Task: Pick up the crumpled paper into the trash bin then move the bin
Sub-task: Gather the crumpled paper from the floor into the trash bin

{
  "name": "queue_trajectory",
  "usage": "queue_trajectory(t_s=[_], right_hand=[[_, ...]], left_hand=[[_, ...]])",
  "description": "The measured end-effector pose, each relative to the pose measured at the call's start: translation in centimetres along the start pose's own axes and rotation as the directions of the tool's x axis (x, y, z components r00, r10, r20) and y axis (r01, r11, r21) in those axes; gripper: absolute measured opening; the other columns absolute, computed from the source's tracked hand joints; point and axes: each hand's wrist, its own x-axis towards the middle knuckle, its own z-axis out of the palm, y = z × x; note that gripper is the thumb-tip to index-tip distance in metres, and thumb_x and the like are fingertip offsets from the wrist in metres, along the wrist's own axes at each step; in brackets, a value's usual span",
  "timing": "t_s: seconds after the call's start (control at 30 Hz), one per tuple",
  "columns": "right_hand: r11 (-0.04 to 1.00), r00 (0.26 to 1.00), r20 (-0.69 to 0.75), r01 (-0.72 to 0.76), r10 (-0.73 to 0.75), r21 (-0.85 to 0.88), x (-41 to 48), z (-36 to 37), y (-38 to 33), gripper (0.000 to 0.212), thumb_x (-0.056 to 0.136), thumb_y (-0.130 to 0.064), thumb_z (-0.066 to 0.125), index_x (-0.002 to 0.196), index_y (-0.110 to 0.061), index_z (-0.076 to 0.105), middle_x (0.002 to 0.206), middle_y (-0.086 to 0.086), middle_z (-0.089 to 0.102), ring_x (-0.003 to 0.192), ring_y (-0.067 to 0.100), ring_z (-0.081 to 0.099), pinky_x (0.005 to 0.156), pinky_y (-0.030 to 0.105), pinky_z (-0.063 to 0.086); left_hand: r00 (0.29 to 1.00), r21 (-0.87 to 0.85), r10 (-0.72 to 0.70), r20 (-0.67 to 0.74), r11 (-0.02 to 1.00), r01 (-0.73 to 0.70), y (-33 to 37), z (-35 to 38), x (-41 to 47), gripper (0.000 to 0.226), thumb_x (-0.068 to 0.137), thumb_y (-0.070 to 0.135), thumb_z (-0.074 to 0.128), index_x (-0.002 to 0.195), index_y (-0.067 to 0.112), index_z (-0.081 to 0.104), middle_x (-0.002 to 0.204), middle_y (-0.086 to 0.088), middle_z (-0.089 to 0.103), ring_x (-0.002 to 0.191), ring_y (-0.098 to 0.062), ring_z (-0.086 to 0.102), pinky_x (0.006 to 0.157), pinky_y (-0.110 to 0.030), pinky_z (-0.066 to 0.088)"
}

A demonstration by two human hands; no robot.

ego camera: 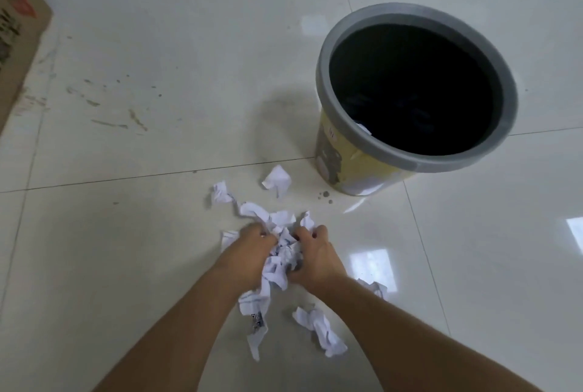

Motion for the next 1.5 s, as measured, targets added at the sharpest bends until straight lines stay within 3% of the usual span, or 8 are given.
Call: queue_trajectory(t_s=[0.1,0.23,0.5,0.67,0.87,1.3,1.4,1.5], right_hand=[[0.995,1.0,0.023,-0.008,0.005,0.103,-0.2,-0.2,-0.3,0.072,0.066,-0.021,0.078,0.131,-0.026,0.046,0.12,0.009,0.046,0.103,0.03,0.059,0.089,0.035,0.053],[0.986,0.999,-0.008,0.053,-0.053,0.156,-0.8,-1.9,-1.2,0.069,0.065,-0.021,0.079,0.128,-0.022,0.051,0.114,0.007,0.051,0.1,0.028,0.059,0.083,0.03,0.048],[0.922,0.93,-0.196,0.345,-0.311,0.174,-3.1,-10.4,-9.4,0.052,0.067,-0.018,0.079,0.113,-0.016,0.055,0.107,0.006,0.05,0.097,0.026,0.055,0.076,0.029,0.044],[0.862,0.825,-0.398,0.487,-0.401,0.143,-5.1,-20.3,-14.7,0.055,0.066,-0.017,0.081,0.114,-0.017,0.054,0.099,0.003,0.048,0.09,0.023,0.053,0.071,0.029,0.039],[0.918,0.774,-0.527,0.397,-0.35,-0.026,-7.1,-32.3,-10.6,0.047,0.057,-0.023,0.084,0.091,-0.021,0.051,0.093,0.009,0.061,0.077,0.025,0.057,0.053,0.025,0.034],[0.968,0.79,-0.58,0.25,-0.198,0.011,-3.8,-35.6,-2.1,0.058,0.056,-0.022,0.085,0.107,-0.021,0.056,0.097,0.006,0.053,0.069,0.014,0.049,0.05,0.018,0.031],[0.982,0.842,-0.526,0.178,-0.118,0.065,-3.1,-35.0,-1.7,0.073,0.059,-0.015,0.083,0.125,-0.021,0.053,0.111,0.007,0.047,0.078,0.017,0.054,0.05,0.016,0.035],[0.985,0.871,-0.487,0.141,-0.074,0.103,-3.0,-34.4,-1.3,0.085,0.062,-0.01,0.081,0.138,-0.024,0.046,0.123,0.008,0.047,0.093,0.021,0.054,0.061,0.02,0.045]], left_hand=[[0.998,-0.283,-0.017,-0.056,0.959,0.001,0.5,0.8,-0.6,0.031,0.069,0.004,0.068,0.096,0.014,0.056,0.099,-0.005,0.059,0.092,-0.023,0.061,0.069,-0.029,0.047],[0.987,-0.41,-0.033,-0.156,0.912,-0.034,0.8,-0.4,-2.0,0.049,0.061,0.0,0.069,0.069,0.035,0.037,0.075,0.014,0.047,0.075,-0.018,0.056,0.053,-0.018,0.033],[0.871,-0.239,-0.036,-0.489,0.966,-0.094,1.6,-11.8,-7.6,0.029,0.068,0.014,0.076,0.076,0.02,0.049,0.077,0.007,0.048,0.072,-0.016,0.046,0.064,-0.029,0.034],[0.777,-0.102,0.017,-0.63,0.989,-0.104,4.8,-23.6,-10.3,0.025,0.069,0.015,0.077,0.074,0.011,0.052,0.067,0.007,0.053,0.058,-0.007,0.052,0.05,-0.025,0.04],[0.683,0.012,0.207,-0.7,0.96,-0.279,14.6,-29.6,-7.0,0.026,0.066,0.02,0.072,0.084,0.016,0.052,0.078,-0.002,0.058,0.066,-0.025,0.057,0.052,-0.032,0.046],[0.699,-0.002,0.2,-0.687,0.961,-0.277,21.0,-27.1,1.9,0.038,0.074,0.027,0.073,0.104,0.022,0.051,0.103,-0.006,0.055,0.087,-0.028,0.058,0.075,-0.046,0.055],[0.835,-0.115,0.076,-0.545,0.98,-0.164,20.7,-25.7,3.2,0.057,0.069,0.02,0.078,0.119,0.018,0.05,0.127,-0.014,0.044,0.105,-0.029,0.052,0.071,-0.034,0.044],[0.927,-0.226,0.069,-0.369,0.961,-0.161,19.8,-25.0,3.9,0.077,0.072,0.009,0.073,0.14,0.027,0.041,0.137,-0.014,0.038,0.089,-0.024,0.057,0.062,-0.028,0.044]])
